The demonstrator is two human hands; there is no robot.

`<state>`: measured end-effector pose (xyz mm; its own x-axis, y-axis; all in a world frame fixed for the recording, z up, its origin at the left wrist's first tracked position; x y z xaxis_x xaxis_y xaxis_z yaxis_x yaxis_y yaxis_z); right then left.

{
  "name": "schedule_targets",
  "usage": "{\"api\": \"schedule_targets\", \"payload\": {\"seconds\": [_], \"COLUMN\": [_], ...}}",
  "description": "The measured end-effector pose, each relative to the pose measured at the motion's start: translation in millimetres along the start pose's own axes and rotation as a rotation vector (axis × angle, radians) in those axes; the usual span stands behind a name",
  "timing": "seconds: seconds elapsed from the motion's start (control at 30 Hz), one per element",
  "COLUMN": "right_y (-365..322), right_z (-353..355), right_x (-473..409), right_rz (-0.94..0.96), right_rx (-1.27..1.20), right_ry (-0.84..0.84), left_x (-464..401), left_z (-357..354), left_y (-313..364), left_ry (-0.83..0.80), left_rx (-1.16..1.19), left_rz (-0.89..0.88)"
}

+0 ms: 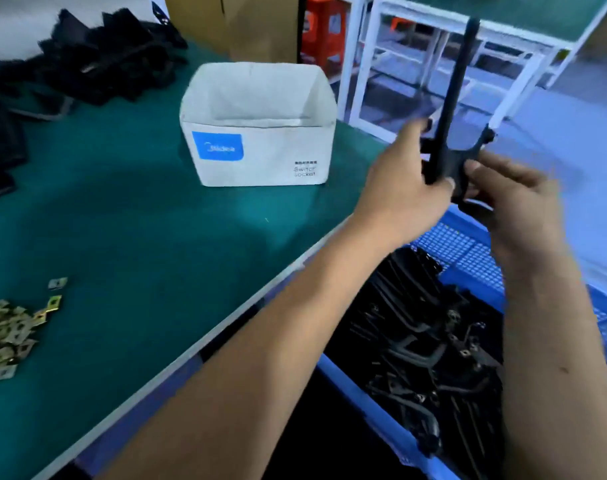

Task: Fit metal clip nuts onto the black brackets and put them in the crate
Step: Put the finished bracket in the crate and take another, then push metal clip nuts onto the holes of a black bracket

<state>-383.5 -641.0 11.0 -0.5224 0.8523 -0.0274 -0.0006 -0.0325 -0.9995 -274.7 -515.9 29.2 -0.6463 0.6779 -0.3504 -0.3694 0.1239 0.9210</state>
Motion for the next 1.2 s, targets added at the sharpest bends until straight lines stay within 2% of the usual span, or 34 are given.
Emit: {"api": "schedule_targets", "payload": {"seconds": [0.13, 0.3, 0.4, 0.47, 0.53, 0.7, 0.8, 0.9, 1.0, 1.07, 1.2], "right_y": [74, 135, 157, 168, 171, 129, 85, 34, -14, -35, -49], "right_z": [59, 89, 90, 88, 89, 71, 39, -11, -77, -125, -235], "right_x": [-17, -25, -21, -16, -14, -15, -16, -10, 11, 28, 69], "right_rz": [-0.210, -0.410, -0.517, -0.570, -0.592, -0.310, -0.130, 0.145, 0.433, 0.552, 0.611], "right_rx": [0.422, 1.053, 1.199, 1.210, 1.181, 1.117, 0.949, 0.819, 0.706, 0.673, 0.650], "right_ry": [0.179, 0.116, 0.027, -0.025, 0.012, 0.245, 0.286, 0.265, 0.152, 0.029, -0.272], "left_x": [23, 49, 59, 62, 59, 27, 5, -10, -13, -8, 22], "left_z": [-61, -78, -76, -74, -75, -59, -39, -2, 54, 95, 195], "left_y": [-61, -126, -151, -159, -156, -103, -56, -16, 8, 16, 16], "left_ry": [-0.273, -0.441, -0.520, -0.532, -0.517, -0.204, -0.069, 0.072, 0.257, 0.390, 0.619], "left_rx": [0.008, -0.094, -0.250, -0.326, -0.350, -0.298, -0.238, -0.163, -0.142, -0.152, -0.286], "left_rz": [0.230, 0.430, 0.433, 0.405, 0.349, 0.046, -0.123, -0.251, -0.304, -0.294, -0.186]}}
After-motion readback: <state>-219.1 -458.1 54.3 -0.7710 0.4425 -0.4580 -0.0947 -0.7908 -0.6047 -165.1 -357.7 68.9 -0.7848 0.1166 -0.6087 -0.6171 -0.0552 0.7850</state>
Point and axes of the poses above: each hand's wrist, its own x-axis away from the middle knuckle, its own z-axis out of the back of the hand, y = z × x, the point moved 4 cm from there along -x, towards the middle knuckle, and after that the axes turned 4 degrees about -z, right-handed, at the moved point
